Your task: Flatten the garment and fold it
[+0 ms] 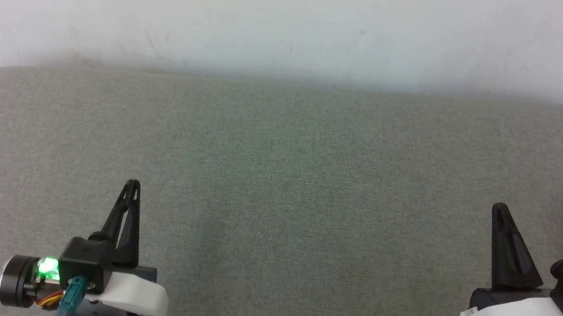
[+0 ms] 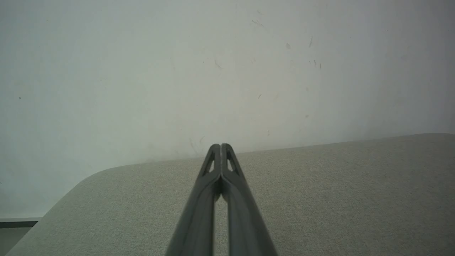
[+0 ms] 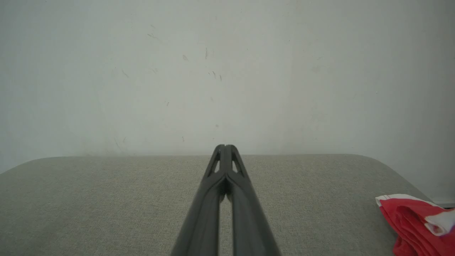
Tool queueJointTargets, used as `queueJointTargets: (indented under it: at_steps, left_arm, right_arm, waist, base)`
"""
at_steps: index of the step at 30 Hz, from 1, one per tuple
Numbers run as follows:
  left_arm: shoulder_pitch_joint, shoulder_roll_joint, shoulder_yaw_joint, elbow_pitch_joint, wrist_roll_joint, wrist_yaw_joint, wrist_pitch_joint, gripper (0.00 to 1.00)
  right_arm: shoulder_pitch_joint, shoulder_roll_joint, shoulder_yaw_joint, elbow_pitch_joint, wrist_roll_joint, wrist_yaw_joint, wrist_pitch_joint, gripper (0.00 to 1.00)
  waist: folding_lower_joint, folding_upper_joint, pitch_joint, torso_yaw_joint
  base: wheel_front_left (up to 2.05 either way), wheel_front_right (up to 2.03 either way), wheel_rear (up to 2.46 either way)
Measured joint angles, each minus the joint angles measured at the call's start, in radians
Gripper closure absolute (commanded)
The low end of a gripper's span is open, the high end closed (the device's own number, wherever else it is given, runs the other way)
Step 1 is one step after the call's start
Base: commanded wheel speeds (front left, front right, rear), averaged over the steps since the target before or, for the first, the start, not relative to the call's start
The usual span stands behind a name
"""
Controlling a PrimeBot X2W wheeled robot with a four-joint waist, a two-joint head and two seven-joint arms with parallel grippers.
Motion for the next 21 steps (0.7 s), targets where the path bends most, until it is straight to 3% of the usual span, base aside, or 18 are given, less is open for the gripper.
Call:
queueJointTargets:
  at_steps: [21]
  left_arm:
    - [-0.001,-0.015,0.026,0.007,0.006,-0.038,0.043,1.00]
  right_arm:
    - [0.001,0.007,0.004,-0.012,-0.032,0.000,0.043,1.00]
  waist:
    - [0.0000,0.0000,-0.005,0.000]
  base:
    - [0.00,0.00,0.00]
